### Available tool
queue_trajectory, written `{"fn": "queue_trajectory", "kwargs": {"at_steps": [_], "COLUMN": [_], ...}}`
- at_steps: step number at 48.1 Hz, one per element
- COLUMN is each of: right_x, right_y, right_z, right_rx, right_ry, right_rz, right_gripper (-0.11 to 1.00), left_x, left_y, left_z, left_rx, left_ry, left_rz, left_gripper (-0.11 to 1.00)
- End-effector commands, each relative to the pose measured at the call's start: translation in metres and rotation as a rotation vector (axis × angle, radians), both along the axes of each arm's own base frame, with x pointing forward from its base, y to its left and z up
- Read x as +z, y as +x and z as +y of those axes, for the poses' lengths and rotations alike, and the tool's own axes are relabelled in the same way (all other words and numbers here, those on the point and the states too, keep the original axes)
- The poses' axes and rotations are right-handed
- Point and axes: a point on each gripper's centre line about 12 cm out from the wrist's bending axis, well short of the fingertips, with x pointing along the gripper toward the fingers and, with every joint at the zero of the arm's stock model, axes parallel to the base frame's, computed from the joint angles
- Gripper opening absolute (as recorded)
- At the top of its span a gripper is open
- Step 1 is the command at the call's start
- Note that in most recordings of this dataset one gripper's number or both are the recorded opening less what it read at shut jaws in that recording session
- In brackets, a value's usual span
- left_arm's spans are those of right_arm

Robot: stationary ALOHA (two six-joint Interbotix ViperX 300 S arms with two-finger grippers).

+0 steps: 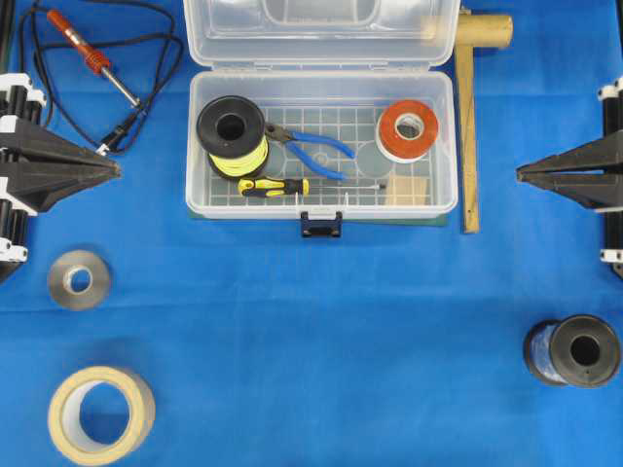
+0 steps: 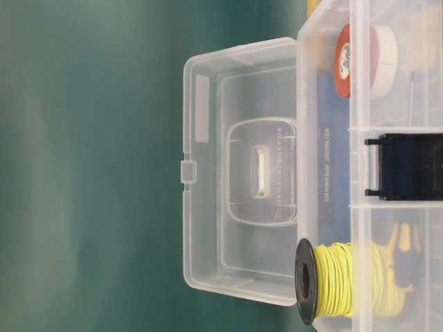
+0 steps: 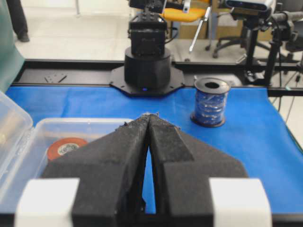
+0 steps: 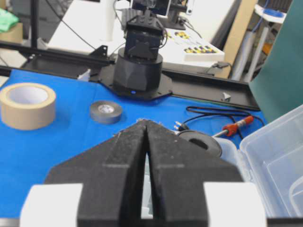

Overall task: Pick the nipper from the toolbox among several items.
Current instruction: 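Move the right gripper over the toolbox toward the blue-handled pliers, then close the right gripper on the blue pliers handles and lift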

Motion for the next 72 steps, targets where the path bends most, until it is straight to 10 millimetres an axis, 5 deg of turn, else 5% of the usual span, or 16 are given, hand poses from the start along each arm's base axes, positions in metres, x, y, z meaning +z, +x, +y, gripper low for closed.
{"fn": "queue_trajectory", "kwargs": {"at_steps": [1,14,26,30,36,39,55,72], "right_x": [0.015,0.017,0.003,-0.011,-0.03,-0.04,-0.111,-0.171], "right_y": [0.004,0.034,0.087,0.108,0.138,0.153,0.219,0.239], "right_z": [-0.002,-0.028,-0.061,-0.075,-0.091,-0.098,-0.128,-0.135], "right_rx": [-0.009,-0.119,-0.21,-0.239,-0.257,-0.259,-0.267,-0.261], "right_ry": [0.003,0.029,0.064,0.082,0.097,0.099,0.113,0.131], "right_rz": [-0.031,0.172,0.423,0.523,0.667,0.74,0.987,1.095], "right_gripper": [0.0,0.0,0.03,0.19,0.57,0.66,0.59,0.58], "left_x": [0.011,0.011,0.009,0.007,0.006,0.005,0.004,-0.001], "left_y": [0.0,0.0,0.001,0.002,0.004,0.004,0.004,0.003], "left_z": [0.0,0.001,0.004,0.004,0.004,0.004,0.004,0.004], "left_rx": [0.004,0.009,0.02,0.02,0.021,0.019,0.021,0.019], "left_ry": [-0.026,-0.024,-0.024,-0.022,-0.025,-0.028,-0.03,-0.033], "left_rz": [-0.038,-0.037,-0.029,-0.023,-0.017,-0.015,-0.011,0.004], "left_gripper": [0.0,0.0,0.0,0.0,0.0,0.0,0.0,0.0]}}
